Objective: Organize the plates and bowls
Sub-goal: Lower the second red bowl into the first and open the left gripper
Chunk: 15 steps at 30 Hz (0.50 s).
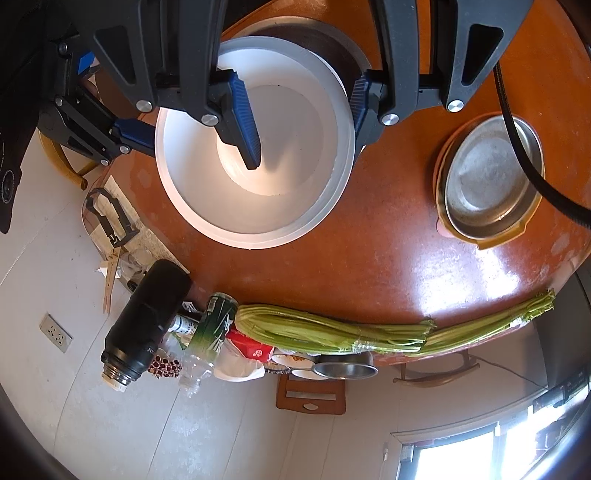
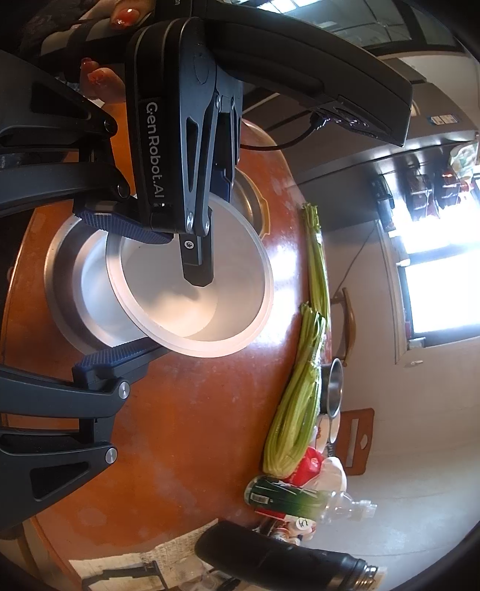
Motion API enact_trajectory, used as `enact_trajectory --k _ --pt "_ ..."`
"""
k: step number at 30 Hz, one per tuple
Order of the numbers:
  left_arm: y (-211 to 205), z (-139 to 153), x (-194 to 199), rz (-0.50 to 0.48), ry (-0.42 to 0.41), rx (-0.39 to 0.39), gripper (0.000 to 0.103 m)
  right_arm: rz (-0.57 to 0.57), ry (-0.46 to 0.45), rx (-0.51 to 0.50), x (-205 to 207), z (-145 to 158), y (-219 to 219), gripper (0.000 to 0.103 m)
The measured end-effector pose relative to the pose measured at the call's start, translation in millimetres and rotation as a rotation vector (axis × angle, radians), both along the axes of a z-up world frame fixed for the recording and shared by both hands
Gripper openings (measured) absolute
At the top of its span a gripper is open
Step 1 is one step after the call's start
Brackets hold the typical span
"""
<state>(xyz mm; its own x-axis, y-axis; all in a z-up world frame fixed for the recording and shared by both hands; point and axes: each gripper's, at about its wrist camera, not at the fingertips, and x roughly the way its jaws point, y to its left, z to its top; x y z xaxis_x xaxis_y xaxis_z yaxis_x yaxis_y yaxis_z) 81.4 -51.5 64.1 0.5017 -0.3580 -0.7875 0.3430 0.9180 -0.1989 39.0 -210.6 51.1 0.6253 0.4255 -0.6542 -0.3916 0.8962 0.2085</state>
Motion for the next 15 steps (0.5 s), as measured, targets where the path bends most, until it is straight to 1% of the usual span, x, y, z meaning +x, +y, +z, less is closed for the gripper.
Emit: enact_trajectory --k 5,15 --pt "0 -10 -2 0.003 0.023 0.007 0.043 0.011 0.024 0.000 -2 -9 0 0.055" --pt "-3 -23 -5 0.012 0.038 0.025 0.043 0.022 0.048 -0.012 -2 -21 2 0.055"
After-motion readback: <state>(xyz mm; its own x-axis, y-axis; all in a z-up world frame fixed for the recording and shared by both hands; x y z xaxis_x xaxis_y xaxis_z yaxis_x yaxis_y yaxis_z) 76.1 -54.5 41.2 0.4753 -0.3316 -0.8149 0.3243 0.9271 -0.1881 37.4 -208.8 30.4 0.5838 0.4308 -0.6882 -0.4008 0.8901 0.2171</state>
